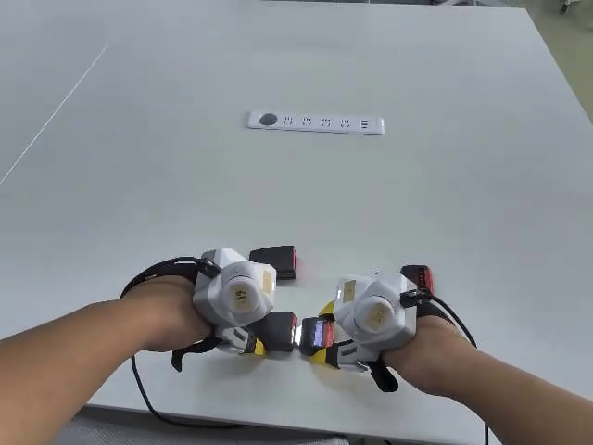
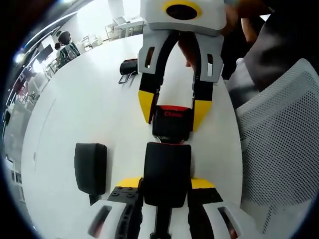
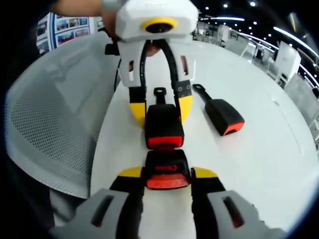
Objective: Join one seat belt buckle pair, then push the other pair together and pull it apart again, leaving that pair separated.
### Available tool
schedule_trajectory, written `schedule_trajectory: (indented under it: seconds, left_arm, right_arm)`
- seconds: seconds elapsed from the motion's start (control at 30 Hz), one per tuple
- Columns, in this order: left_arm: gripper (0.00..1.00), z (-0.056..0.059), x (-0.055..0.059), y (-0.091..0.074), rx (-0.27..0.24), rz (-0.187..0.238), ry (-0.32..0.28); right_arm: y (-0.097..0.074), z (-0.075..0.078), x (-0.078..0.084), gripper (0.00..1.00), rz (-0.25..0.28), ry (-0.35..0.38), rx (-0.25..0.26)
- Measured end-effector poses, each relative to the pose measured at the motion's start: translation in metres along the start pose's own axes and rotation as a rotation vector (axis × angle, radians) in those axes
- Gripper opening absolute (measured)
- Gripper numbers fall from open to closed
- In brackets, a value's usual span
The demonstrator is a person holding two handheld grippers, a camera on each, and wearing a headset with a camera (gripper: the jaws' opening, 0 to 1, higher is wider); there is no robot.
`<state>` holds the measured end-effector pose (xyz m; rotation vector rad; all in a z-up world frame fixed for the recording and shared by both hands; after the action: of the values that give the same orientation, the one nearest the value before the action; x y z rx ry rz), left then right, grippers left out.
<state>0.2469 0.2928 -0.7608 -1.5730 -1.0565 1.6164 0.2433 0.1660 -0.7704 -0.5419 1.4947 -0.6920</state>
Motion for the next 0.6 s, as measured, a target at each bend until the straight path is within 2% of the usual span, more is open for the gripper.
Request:
schedule_trajectory:
  seconds: [0.03,0.27,0.4,0.5,0.57,0.6]
  left_arm:
    - [0.35,0.001,0.000,-0.001,-0.002,-0.001,0.029]
    - [0.41,-0.003,-0.015,-0.026,-0.048,0.047,0.004]
    - [0.43,-0.015,-0.028,-0.040,-0.091,0.094,0.000]
    - [0.43,-0.027,-0.033,-0.043,-0.116,0.120,0.005]
    - [0.43,-0.036,-0.032,-0.042,-0.127,0.109,0.003]
    - [0.44,-0.041,-0.030,-0.042,-0.131,0.087,0.009]
  right_arm:
    - [-0.002,-0.001,-0.002,0.37,0.007,-0.004,0.000]
    - [-0.020,-0.001,-0.020,0.36,0.066,-0.016,0.011]
    - [-0.031,0.005,-0.029,0.36,0.091,-0.038,0.032]
    - [-0.039,0.012,-0.029,0.37,0.089,-0.056,0.047]
    - [-0.043,0.019,-0.022,0.36,0.067,-0.075,0.045]
    - [-0.047,0.025,-0.017,0.36,0.043,-0.096,0.046]
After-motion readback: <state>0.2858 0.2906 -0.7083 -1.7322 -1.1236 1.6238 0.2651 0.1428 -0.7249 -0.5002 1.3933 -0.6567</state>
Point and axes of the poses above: the centre of the closed fingertips' face, and the gripper's own axes: y roughly forward along the fingers, z roughly to its right, x roughly out of its underside, the point moved 7 cm from there along -y, roughly backward along the fingers, and after that the axes turned 5 degrees about z, right-handed, at the moved point
